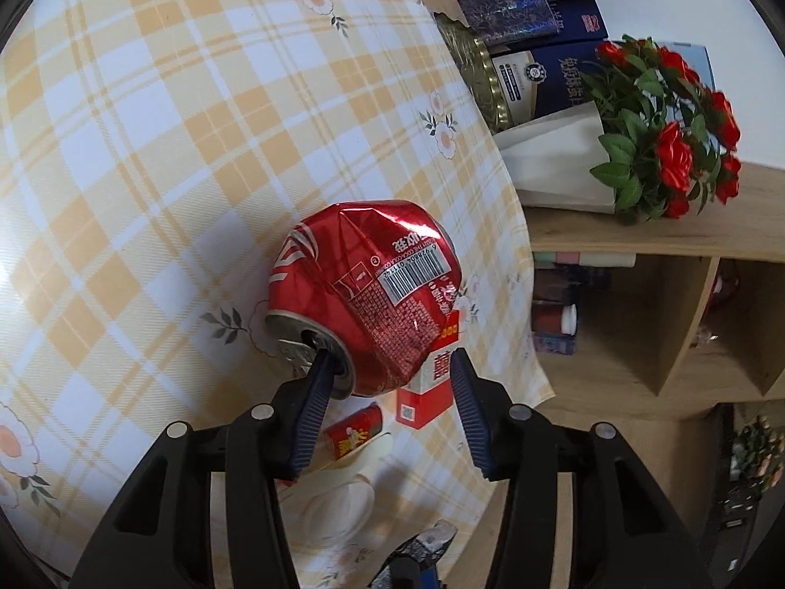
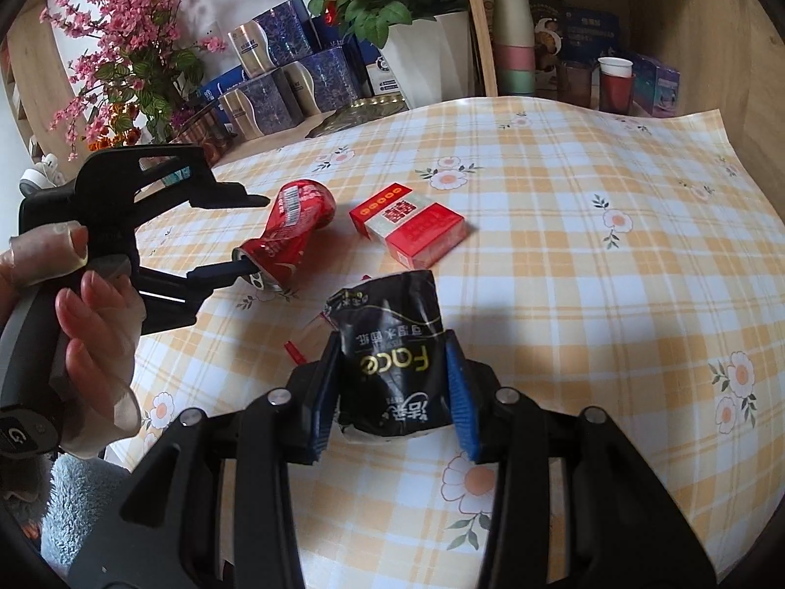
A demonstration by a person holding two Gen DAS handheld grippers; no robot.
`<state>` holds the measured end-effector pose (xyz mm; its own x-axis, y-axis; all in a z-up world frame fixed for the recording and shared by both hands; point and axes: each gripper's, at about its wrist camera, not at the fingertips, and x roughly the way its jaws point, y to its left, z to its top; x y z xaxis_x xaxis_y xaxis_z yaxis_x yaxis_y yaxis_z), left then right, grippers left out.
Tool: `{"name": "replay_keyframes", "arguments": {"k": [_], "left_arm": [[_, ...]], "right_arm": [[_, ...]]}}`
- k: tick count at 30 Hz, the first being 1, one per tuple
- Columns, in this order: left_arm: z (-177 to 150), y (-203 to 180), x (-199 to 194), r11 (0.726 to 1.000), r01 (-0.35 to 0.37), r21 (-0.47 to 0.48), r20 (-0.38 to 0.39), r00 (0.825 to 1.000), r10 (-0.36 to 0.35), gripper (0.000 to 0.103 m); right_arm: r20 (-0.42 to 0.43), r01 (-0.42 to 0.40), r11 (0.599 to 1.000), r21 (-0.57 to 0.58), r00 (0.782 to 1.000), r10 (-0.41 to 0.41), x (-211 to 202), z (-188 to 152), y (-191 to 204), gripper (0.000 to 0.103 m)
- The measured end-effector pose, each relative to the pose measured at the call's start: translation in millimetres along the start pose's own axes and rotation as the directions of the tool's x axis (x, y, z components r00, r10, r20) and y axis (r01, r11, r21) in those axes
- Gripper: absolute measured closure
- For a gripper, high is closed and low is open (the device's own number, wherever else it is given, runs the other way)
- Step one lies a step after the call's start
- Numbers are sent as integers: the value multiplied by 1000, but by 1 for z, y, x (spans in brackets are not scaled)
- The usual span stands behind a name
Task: Collect trash
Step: 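Carry the snack bag and red can over the brown bin with both tools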
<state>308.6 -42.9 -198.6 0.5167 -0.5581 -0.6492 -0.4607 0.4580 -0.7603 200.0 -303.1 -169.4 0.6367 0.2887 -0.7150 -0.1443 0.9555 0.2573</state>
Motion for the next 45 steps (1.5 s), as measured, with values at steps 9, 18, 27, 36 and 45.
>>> {"name": "replay_keyframes", "arguments": {"k": [9, 18, 27, 36, 45], "left_arm": [[5, -4, 1, 996, -49, 68, 24, 999, 48, 66], [14, -2, -11, 977, -46, 209, 41, 998, 39, 84], [9, -6, -63, 835, -60, 547, 41, 998, 45, 85], [-19, 20, -115, 747, -36, 664, -24, 997, 69, 85], [-68, 35, -159, 662, 26, 749, -85, 995, 56, 85]], "right_arm": [[-4, -13, 1000, 18, 1000, 13, 0, -2, -4, 61], [7, -11, 1000, 20, 1000, 10, -7, -3, -5, 61], [32, -22, 999, 48, 999, 20, -29, -5, -4, 61], [12, -40, 999, 35, 999, 39, -46, -24, 24, 61], [18, -49, 999, 22, 999, 48, -84, -48, 57, 61]]}}
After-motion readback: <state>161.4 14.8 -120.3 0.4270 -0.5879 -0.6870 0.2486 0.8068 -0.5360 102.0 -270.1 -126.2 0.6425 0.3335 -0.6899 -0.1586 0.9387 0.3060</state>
